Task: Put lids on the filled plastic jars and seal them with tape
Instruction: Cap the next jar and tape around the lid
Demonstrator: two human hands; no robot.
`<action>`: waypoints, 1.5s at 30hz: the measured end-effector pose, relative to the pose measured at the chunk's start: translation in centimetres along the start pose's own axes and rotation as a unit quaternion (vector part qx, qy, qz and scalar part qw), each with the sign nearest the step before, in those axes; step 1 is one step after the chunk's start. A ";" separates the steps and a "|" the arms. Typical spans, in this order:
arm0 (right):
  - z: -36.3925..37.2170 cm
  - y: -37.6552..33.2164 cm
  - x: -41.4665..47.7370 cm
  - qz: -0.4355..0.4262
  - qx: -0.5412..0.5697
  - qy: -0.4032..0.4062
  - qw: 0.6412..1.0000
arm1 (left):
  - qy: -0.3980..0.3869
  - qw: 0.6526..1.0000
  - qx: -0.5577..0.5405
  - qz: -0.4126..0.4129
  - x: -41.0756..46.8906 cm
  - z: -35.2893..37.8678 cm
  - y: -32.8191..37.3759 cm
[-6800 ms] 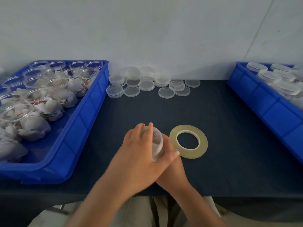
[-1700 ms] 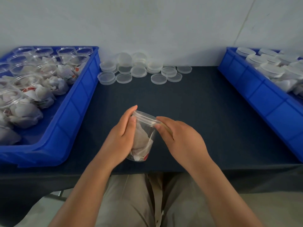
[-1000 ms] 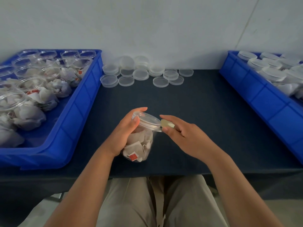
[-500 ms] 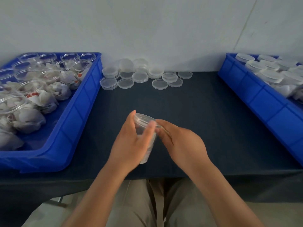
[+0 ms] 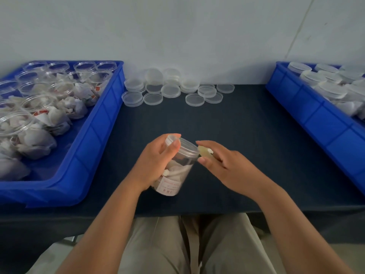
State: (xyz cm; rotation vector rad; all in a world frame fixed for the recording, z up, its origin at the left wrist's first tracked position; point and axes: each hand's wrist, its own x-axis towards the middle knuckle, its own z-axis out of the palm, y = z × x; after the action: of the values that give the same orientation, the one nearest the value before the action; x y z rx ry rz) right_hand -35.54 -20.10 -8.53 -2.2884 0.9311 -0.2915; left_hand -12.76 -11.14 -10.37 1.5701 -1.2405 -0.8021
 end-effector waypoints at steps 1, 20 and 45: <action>-0.2 0.1 0.3 0.000 0.004 -0.006 1.000 | -0.017 0.999 -0.031 -0.008 0.2 0.0 -0.2; 2.9 -3.6 0.0 0.008 -0.030 0.100 0.994 | 0.186 0.976 0.116 0.008 -2.2 3.3 1.0; 1.8 -1.2 0.2 -0.022 0.007 0.085 0.996 | -0.014 0.994 -0.108 -0.027 0.6 0.3 -1.2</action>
State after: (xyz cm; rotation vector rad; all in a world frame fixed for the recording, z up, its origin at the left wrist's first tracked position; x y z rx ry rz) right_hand -33.96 -18.74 -9.11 -2.3014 0.9596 -0.5160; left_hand -12.47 -11.81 -11.60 1.4266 -1.0955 -0.9634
